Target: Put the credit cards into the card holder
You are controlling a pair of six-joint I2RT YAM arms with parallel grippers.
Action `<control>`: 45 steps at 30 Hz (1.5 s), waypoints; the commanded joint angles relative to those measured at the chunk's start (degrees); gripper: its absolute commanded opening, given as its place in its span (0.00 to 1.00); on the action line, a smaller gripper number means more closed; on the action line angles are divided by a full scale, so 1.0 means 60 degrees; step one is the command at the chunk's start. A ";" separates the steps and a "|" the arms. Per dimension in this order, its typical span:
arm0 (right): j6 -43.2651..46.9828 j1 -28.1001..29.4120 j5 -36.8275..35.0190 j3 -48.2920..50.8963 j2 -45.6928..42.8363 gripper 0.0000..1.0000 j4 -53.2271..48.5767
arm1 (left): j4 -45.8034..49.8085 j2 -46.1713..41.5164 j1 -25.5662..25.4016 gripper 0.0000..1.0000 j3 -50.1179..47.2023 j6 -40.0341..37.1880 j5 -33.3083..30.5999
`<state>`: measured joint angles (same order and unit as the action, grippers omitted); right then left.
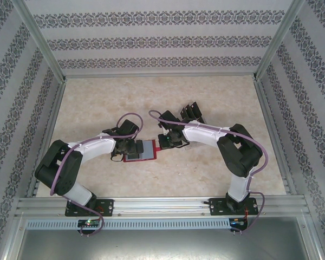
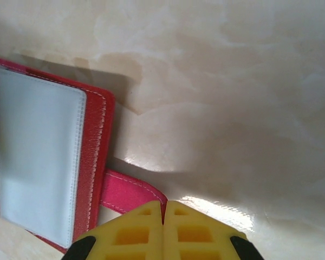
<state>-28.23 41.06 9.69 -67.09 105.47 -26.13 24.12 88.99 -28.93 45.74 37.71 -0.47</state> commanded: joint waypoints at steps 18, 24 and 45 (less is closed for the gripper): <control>0.0219 -0.0106 -0.0039 -0.0332 -0.0993 0.40 -0.0494 | 0.0021 -0.1212 -0.0059 1.00 0.0326 0.0307 0.0564; 0.0149 0.0172 -0.0019 -0.0644 -0.1613 0.46 -0.0843 | 0.0981 -0.1846 0.0041 1.00 0.0012 0.0195 -0.0348; 0.0714 0.0665 0.0202 -0.2616 0.1213 0.52 -0.0919 | 0.0368 -0.1892 0.0261 1.00 -0.1802 0.0288 -0.0684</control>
<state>-25.06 44.86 10.96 -80.90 111.53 -31.00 27.07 77.62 -28.01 36.27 38.61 -3.46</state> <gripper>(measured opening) 0.524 0.999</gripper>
